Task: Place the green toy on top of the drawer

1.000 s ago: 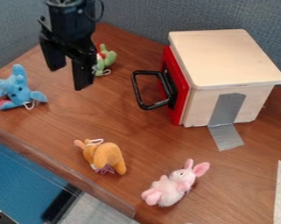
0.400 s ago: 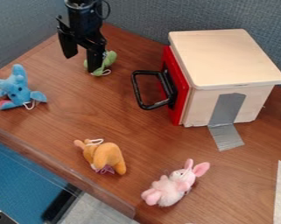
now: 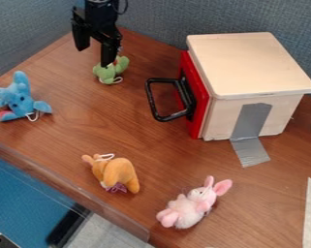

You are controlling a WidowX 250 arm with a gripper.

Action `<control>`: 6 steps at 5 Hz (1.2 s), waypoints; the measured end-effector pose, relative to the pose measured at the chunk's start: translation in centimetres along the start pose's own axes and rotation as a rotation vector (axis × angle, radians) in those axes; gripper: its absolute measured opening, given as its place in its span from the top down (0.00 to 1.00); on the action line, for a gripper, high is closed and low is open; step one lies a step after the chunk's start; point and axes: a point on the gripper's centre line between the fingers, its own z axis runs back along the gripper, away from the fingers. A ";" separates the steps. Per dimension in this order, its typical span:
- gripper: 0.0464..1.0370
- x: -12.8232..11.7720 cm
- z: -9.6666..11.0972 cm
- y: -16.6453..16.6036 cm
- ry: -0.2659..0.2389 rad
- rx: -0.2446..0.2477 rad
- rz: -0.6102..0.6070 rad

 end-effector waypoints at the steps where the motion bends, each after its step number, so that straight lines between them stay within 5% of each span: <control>1: 0.04 1.1 -0.6 0.9 0.006 0.023 0.013; 4: 0.09 1.4 -5.5 -1.0 0.028 -0.076 0.056; 5: 0.33 1.0 -5.9 -0.5 0.027 -0.062 0.076; 6: 0.46 0.5 -5.6 -0.6 0.024 -0.080 0.087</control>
